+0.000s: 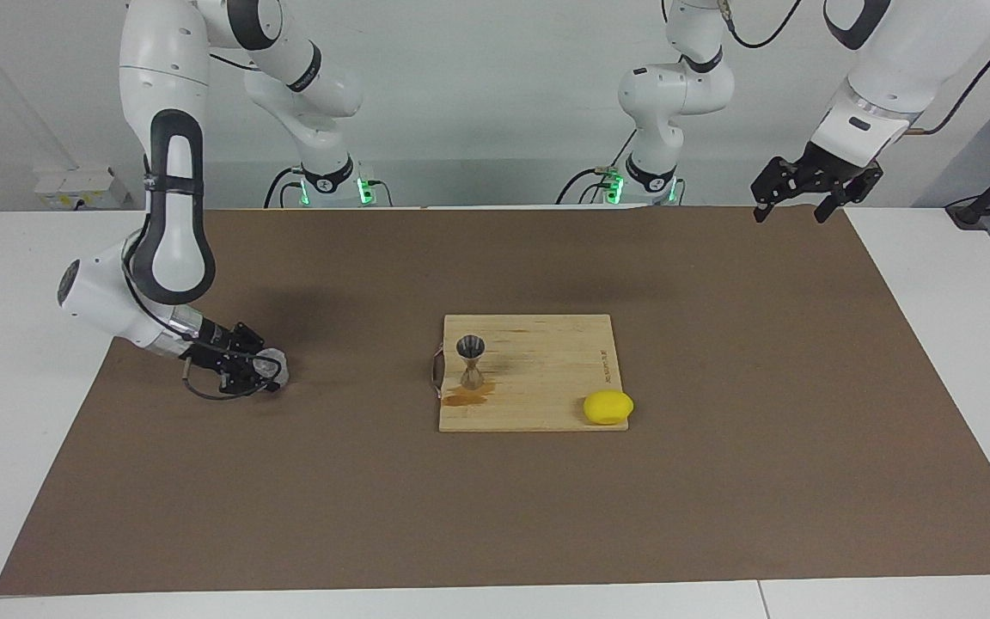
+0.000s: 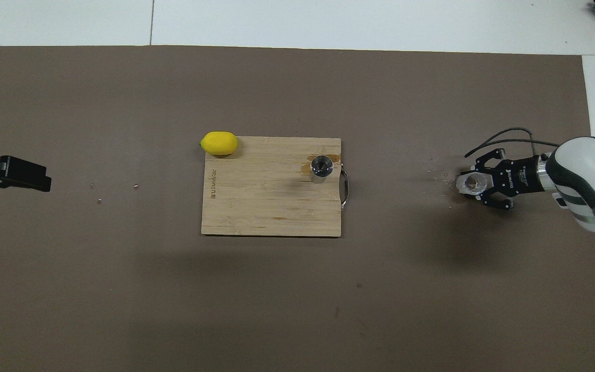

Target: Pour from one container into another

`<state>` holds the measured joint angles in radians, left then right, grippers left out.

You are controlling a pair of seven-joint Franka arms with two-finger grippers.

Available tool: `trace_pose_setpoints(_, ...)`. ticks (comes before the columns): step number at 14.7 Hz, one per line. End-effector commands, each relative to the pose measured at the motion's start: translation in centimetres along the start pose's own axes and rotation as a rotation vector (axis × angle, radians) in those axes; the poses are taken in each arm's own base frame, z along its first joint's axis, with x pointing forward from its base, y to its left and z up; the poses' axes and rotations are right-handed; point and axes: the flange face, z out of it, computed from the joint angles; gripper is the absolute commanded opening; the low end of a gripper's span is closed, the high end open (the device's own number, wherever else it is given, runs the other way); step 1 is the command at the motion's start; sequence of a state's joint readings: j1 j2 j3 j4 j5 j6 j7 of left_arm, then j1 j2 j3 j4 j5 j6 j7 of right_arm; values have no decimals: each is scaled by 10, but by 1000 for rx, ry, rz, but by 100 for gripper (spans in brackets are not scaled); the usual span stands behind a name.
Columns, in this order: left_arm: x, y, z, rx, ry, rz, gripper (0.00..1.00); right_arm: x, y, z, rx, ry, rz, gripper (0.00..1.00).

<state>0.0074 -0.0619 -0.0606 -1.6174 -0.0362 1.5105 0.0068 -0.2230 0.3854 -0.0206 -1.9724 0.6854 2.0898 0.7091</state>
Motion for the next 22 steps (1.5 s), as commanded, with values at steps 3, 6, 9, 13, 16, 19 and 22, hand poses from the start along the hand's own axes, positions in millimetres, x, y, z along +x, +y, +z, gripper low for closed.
trace_pose_setpoints(3, -8, -2, 0, 12, 3, -1, 100, -5, 7, -22, 13, 37, -68, 100)
trace_pose_setpoints(6, -8, -2, -1, 12, 5, -1, 100, -30, 3, -56, -7, 117, -166, 100)
trace_pose_setpoints(9, -8, -2, -1, 12, 5, -1, 100, -64, 4, -75, -122, 169, -306, 100)
trace_pose_setpoints(13, -8, -2, 0, 12, 4, -1, 100, -125, -4, -70, -283, 224, -630, 100)
trace_pose_setpoints(16, -8, -2, 0, 12, 3, -1, 100, -175, -7, -81, -351, 294, -801, 100)
trace_pose_setpoints(19, -8, -2, 0, 12, 4, -1, 100, -221, -17, -102, -384, 383, -917, 100)
trace_pose_setpoints(22, -8, -2, 0, 12, 3, -1, 100, -253, -30, -147, -422, 432, -992, 100)
